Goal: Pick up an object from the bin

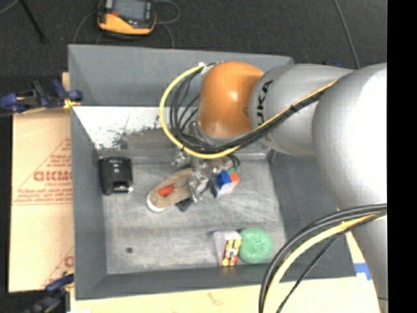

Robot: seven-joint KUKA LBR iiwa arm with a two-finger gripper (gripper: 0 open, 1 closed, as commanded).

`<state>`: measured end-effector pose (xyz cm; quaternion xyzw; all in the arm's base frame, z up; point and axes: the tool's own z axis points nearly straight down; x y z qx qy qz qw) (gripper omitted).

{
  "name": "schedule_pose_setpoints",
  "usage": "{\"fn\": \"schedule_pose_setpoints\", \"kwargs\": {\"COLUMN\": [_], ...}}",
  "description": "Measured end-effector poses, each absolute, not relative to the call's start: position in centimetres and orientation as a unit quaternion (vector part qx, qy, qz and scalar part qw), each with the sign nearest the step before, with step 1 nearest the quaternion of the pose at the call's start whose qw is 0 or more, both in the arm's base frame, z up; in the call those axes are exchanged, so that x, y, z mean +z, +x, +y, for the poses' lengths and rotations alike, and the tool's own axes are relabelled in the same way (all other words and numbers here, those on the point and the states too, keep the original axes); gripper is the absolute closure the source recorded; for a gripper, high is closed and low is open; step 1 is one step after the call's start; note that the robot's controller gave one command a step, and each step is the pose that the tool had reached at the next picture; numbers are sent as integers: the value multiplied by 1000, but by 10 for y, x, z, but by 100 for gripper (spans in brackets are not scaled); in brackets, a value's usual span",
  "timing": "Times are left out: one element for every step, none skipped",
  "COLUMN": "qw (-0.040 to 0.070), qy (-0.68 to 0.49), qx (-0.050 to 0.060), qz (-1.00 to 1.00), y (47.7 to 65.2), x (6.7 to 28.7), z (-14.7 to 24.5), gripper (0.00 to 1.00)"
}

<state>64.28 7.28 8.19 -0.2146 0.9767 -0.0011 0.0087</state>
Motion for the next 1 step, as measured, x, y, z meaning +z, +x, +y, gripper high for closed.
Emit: {"fn": "schedule_pose_setpoints", "kwargs": {"qw": [3], "qy": [-214], "qx": [0], "qz": [977], "y": [651], "x": [213], "z": [83], "gripper": [100]}}
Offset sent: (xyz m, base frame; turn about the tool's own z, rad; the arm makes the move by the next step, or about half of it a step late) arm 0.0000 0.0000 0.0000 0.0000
